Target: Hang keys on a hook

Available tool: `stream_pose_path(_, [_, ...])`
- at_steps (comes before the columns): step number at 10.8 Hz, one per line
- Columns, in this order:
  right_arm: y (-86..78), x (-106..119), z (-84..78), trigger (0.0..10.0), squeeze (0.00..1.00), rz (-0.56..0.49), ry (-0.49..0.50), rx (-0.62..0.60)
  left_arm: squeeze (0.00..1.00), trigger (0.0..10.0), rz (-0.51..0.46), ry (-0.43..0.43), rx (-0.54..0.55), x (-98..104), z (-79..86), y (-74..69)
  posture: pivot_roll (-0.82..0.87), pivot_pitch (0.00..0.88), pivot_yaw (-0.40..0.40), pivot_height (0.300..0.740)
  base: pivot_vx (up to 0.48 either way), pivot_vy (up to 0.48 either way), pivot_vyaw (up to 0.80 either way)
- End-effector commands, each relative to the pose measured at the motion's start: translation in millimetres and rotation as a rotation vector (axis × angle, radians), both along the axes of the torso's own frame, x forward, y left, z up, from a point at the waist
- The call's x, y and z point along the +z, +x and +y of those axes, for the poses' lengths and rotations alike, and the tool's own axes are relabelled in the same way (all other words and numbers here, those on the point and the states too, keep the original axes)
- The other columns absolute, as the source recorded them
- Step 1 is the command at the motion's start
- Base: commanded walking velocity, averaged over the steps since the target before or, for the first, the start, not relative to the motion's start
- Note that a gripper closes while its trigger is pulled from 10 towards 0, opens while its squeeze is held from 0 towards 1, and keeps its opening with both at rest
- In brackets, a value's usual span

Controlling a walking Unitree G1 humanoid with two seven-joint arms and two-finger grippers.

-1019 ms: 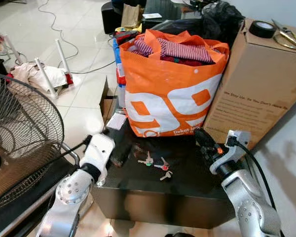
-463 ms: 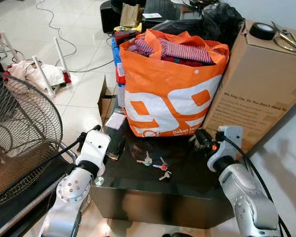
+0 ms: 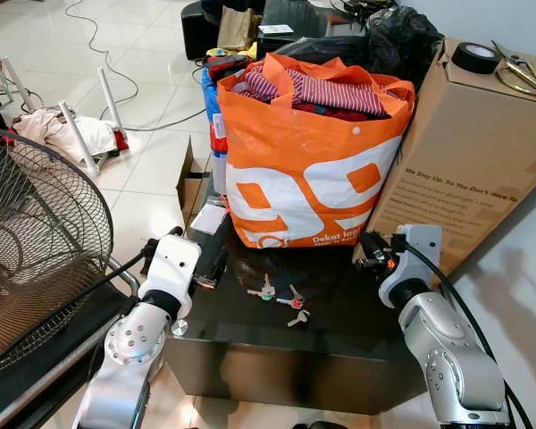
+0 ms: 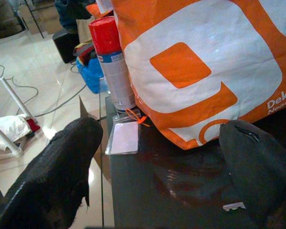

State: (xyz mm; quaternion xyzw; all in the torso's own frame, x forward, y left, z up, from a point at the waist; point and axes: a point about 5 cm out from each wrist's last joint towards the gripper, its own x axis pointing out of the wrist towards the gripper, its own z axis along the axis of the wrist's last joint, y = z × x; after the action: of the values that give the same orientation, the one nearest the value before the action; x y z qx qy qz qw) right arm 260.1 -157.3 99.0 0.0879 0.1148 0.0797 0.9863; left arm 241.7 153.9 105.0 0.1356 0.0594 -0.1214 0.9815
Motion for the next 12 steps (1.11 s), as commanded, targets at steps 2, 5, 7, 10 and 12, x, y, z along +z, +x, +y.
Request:
stream_pose_path(2, [1.5,-1.5,-3.5,10.0,0.00,0.019,-0.026,-0.014,0.13,10.0,-0.006,0.002,0.007,2.6,-0.7,1.6,0.03,0.000,-0.059,0.740,0.000,0.000,0.00])
stream_pose_path(5, [0.8,-2.3,-3.4,10.0,0.00,0.026,-0.024,-0.020,0.13,10.0,-0.005,0.002,0.001,2.6,-1.2,2.3,0.03,0.000,-0.056,0.740,0.000,0.000,0.00])
stream_pose_path(7, [1.3,-2.7,-3.4,10.0,0.00,0.028,-0.026,-0.020,0.13,10.0,-0.006,0.003,0.001,3.0,-0.9,2.4,0.03,0.000,-0.058,0.740,0.000,0.000,0.00])
stream_pose_path(10, [2.1,-3.3,-3.0,10.0,0.00,0.032,-0.028,-0.016,0.12,10.0,-0.007,0.001,0.001,3.2,-1.0,2.3,0.03,0.000,-0.060,0.740,0.000,0.000,0.00])
stream_pose_path(12, [2.3,-3.3,-3.2,10.0,0.00,0.032,-0.028,-0.017,0.13,10.0,-0.007,-0.001,0.000,3.3,-1.5,2.7,0.03,0.000,-0.059,0.740,-0.120,0.000,0.00])
